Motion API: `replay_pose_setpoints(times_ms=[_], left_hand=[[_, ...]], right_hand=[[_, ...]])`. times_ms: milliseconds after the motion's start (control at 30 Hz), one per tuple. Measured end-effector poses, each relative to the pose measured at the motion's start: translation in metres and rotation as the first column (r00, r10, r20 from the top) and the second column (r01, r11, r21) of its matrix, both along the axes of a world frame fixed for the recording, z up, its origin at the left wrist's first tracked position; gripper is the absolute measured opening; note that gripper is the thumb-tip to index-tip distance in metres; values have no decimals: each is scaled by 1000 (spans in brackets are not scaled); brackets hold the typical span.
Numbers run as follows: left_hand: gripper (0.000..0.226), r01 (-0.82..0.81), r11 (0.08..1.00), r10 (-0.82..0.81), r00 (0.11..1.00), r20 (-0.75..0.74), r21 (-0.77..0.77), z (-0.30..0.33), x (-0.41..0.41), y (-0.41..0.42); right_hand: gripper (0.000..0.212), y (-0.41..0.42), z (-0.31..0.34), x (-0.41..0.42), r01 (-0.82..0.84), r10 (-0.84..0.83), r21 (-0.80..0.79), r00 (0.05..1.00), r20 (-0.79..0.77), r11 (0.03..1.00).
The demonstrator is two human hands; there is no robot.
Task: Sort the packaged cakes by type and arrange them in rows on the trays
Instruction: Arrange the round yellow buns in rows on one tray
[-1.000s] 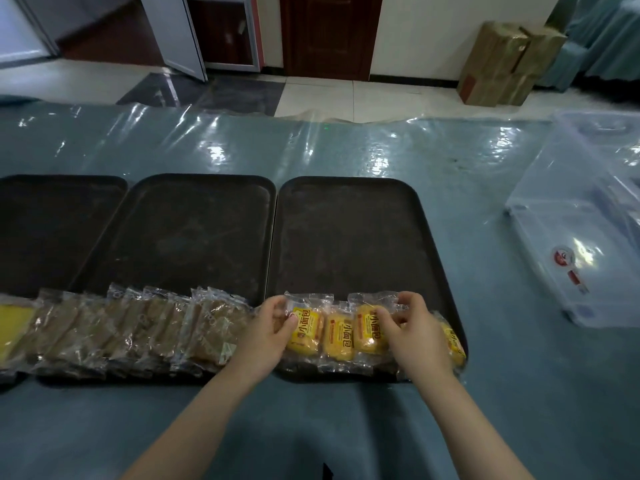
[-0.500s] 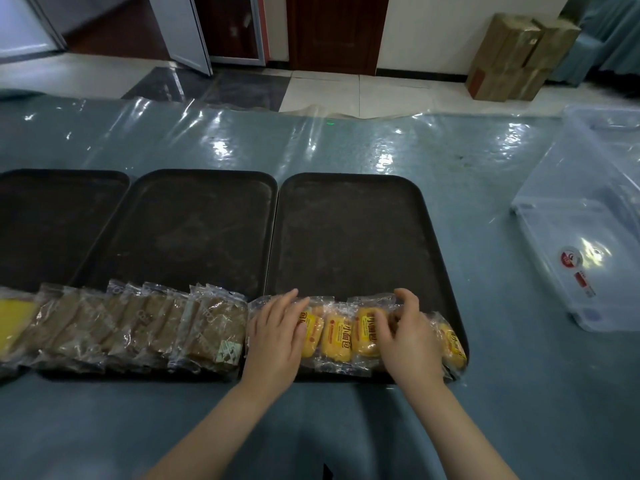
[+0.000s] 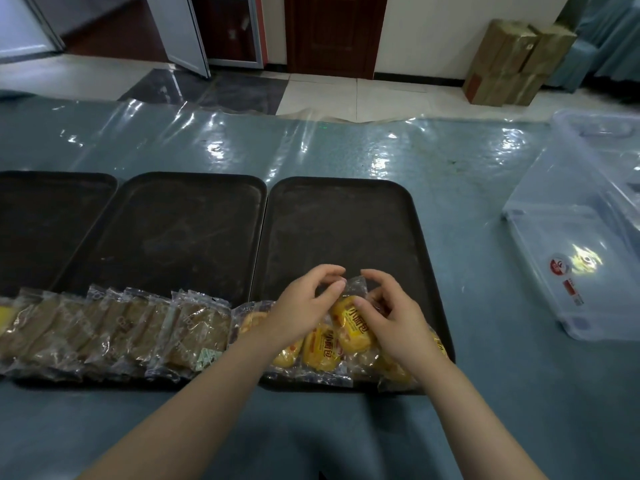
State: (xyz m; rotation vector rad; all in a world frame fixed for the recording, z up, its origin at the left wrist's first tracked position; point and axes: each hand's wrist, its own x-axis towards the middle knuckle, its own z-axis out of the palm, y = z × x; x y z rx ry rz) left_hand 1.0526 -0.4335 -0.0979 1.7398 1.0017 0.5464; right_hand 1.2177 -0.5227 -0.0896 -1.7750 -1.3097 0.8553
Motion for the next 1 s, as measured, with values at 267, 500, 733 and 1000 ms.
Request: replay_pose_setpoints(times_ms=[267,500,733,1000], left_hand=[[15,-28,984,49,992,120,-174,9,7,21],[16,-162,975,172,984,54,-153,0,8,49],[20,-302,943,306,952,11,-138,-15,13,101],[14,-298,935,289,955,-73,-190,-47,5,167]], right_hand=[[54,22,4,11,-35,34,-16,997,-67,999],[37,39,6,15,32,-87,-171,940,-329,985],[25,79,-4,29,-11,-176,-330,829,-531,944],[14,158,-47,40,1,-166,-302,836,-522,953]])
